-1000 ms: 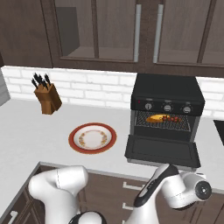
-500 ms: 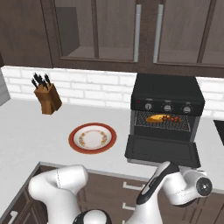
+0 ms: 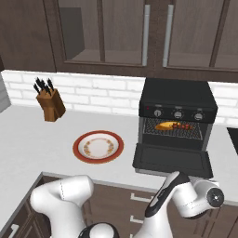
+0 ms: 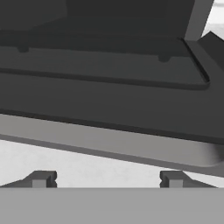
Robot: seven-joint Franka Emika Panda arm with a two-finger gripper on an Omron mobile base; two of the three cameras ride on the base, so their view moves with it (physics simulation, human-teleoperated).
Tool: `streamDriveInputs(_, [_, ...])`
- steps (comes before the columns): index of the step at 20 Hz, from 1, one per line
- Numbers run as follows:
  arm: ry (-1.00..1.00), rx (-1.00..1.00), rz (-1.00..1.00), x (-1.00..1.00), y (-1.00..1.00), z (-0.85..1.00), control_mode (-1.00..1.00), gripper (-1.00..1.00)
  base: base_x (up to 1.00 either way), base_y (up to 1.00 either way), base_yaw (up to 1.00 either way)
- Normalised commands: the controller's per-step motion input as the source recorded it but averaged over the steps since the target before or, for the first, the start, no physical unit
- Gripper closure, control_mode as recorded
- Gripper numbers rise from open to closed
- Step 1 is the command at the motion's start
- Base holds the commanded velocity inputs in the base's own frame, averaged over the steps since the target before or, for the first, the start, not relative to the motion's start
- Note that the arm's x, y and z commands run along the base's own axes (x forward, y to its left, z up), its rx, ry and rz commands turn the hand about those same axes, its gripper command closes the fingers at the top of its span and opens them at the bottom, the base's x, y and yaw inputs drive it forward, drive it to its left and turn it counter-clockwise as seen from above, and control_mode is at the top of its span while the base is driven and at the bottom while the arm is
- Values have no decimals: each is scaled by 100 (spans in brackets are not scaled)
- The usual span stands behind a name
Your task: Pick up the kebab skewer and baguette bread, and place them inside the toaster oven. Close the toaster oven door and start by setting the timer.
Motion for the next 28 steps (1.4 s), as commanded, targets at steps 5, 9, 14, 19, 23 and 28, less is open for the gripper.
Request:
streamDriveInputs(5, [0,0,0,22,20,-21,-100,-100,0,0,0])
streamDriveInputs(9, [0,0,0,22,12,-7,-100,-100,0,0,0])
streamDriveInputs(14, [0,0,0,28,2,2,-100,-100,0,0,0])
streamDriveInputs(19, [-2,0,0,25,1,28,-100,-100,0,0,0])
streamDriveInputs(23, [-3,0,0,16,12,42,-100,-100,0,0,0])
streamDriveInputs(28, [-6,0,0,18,20,47,-100,-100,0,0,0])
